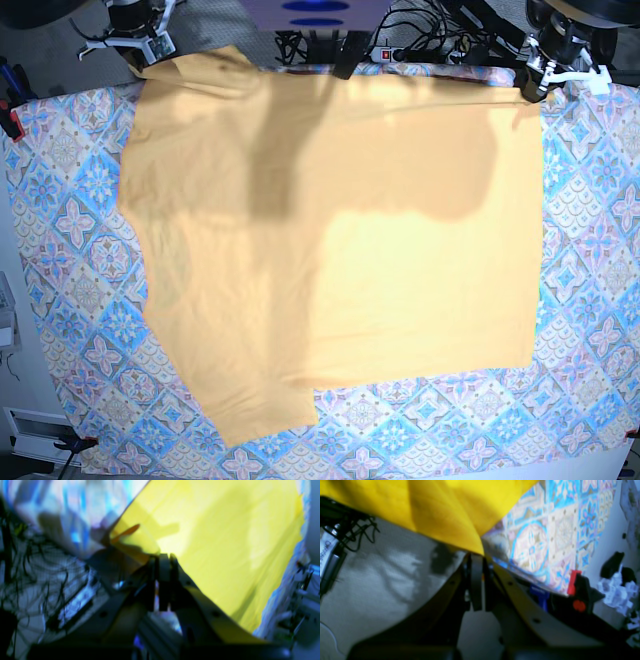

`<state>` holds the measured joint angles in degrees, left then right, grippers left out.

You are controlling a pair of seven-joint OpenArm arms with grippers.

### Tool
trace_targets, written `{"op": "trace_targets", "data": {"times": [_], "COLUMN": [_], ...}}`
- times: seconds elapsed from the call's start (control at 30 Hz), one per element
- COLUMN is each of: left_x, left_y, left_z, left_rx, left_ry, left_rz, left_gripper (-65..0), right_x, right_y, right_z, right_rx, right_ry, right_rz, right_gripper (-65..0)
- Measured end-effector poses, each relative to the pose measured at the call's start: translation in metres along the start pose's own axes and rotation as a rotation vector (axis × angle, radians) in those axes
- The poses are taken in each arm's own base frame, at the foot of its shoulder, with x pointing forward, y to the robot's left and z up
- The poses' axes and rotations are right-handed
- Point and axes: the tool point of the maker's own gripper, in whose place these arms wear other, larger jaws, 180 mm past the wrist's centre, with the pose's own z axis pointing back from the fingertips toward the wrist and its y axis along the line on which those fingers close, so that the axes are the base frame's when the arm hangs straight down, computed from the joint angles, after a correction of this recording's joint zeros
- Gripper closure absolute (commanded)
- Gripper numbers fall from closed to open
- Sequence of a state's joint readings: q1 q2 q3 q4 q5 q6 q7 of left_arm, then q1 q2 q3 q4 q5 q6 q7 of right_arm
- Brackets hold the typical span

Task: Fold the T-shirt properly
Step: 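Lift both shoulder corners and pull them away from the hem, then drag the held shoulder edge toward the hem with both grippers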

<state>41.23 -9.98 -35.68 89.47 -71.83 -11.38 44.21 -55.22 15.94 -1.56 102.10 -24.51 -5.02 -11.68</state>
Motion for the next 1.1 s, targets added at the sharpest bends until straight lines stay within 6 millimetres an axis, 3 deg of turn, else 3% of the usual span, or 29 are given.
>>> {"op": "trace_targets", "data": {"times": [0.07, 0.23, 0.83, 0.97, 1.1], "left_x": [0.01, 0.034, 0.081, 0.082, 0.083], "left_y": [-0.001, -0.026, -0.105, -0.128, -0.148], "left_z": [0.0, -0.013, -0.05, -0.067, -0.077], "left_rx": [0.003, -0.069, -0.244, -0.252, -0.276], "left_ry": [-0.025, -0.089, -0.198, -0.194, -0.21], "left_rz": [0.002, 0.003, -0.02, -0.094, -0.108], "left_gripper": [0.0, 0.0, 0.0, 0.0, 0.0], "right_x": [0.023, 0.04, 0.129, 0.16, 0.161], "right_y": [-0.014, -0.027, -0.084, -0.096, -0.089], "right_z": [-0.007, -0.024, -0.077, -0.085, -0.102], "right_rx": [-0.044, -0.078, -0.224, -0.248, -0.225], "right_ry": [-0.074, -0.101, -0.215, -0.276, -0.254], "right_rz": [-0.005, -0.019, -0.086, -0.098, -0.091], "right_gripper": [-0.2, -0.2, -0.2, -0.2, -0.2]}}
